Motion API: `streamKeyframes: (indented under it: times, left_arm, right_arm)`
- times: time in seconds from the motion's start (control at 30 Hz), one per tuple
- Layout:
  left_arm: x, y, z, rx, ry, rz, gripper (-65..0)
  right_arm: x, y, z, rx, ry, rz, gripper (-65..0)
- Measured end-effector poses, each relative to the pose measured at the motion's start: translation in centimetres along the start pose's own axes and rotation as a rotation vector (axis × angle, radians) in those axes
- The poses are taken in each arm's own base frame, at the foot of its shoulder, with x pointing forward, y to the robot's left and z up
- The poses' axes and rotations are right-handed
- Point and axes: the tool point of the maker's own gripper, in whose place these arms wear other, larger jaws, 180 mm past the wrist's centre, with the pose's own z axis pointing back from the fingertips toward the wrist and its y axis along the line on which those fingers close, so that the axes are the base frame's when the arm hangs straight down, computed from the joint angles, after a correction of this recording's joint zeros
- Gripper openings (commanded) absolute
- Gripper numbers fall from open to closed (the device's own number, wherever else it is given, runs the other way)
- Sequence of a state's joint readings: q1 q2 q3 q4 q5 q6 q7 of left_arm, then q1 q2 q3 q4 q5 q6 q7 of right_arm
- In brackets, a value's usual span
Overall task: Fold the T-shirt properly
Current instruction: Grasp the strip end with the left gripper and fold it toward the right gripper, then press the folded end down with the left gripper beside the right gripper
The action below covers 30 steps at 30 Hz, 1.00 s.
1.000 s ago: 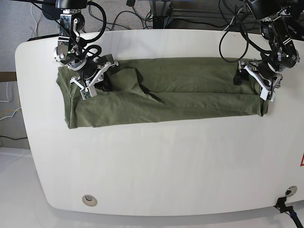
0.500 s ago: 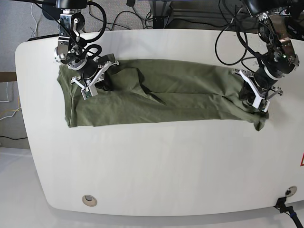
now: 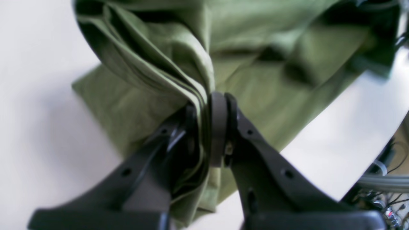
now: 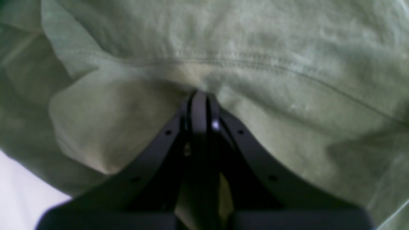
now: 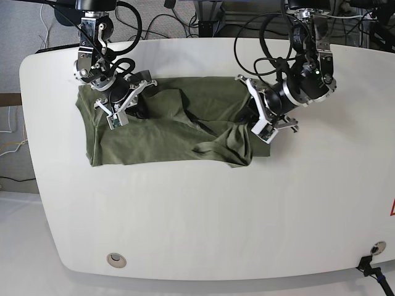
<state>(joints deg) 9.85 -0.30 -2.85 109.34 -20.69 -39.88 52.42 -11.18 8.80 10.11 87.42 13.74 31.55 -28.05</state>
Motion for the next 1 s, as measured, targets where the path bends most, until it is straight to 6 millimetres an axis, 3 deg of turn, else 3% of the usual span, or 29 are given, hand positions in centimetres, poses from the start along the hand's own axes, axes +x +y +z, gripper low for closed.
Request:
streamKeyframes:
  times: [0.07, 0.17, 0.23, 0.37, 0.43, 0.6, 0.67, 0.77, 0.87, 0.93, 1.0]
  left_arm:
    - [0.5, -1.8, -0.8, -0.043, -0.013, 0.009, -65.0]
    - [1.5, -2.9, -1.5, -0.071, -0.037, 0.005, -65.0]
    - [2.4, -2.8, -1.8, -0.069, -0.057, 0.024, -65.0]
    - [1.4, -3.1, -2.6, -0.078, -0.023, 0.066, -65.0]
    - [1.9, -3.1, -2.8, -0.077, -0.035, 0.072, -65.0]
    - [2.1, -3.5, -3.0, -0.088, -0.041, 0.076, -27.5]
    - [2.5, -4.6, -3.4, -0.117, -0.047, 0.067, -17.0]
    - [2.4, -7.8, -3.9, -0.201, 0.003, 0.016, -13.6]
    - [5.1, -11.0, -3.0, -0.312, -0.085, -0.031, -13.6]
    - [6.9, -11.2, -2.5, -0.333, -0.148, -0.031, -13.6]
    - [6.6, -8.9, -2.2, -0.274, -0.136, -0.036, -13.6]
  right_arm:
    - [0.0, 0.2, -0.1, 0.004, 0.001, -0.002, -65.0]
    - [0.0, 0.8, -0.3, 0.011, -0.007, -0.017, -65.0]
    - [0.0, 1.0, -0.4, 0.015, -0.009, -0.023, -65.0]
    - [0.0, 1.2, -0.5, 0.019, -0.009, -0.026, -65.0]
    - [0.0, 1.2, -0.5, 0.019, -0.008, -0.026, -65.0]
    - [0.0, 1.3, -0.5, 0.022, -0.009, -0.024, -65.0]
    - [0.0, 1.3, -0.5, 0.022, -0.009, -0.024, -65.0]
    - [0.0, 1.3, -0.5, 0.022, -0.009, -0.024, -65.0]
    - [0.0, 1.3, -0.5, 0.022, -0.009, -0.024, -65.0]
    - [0.0, 1.3, -0.5, 0.022, -0.009, -0.024, -65.0]
    - [0.0, 1.3, -0.5, 0.022, -0.009, -0.024, -65.0]
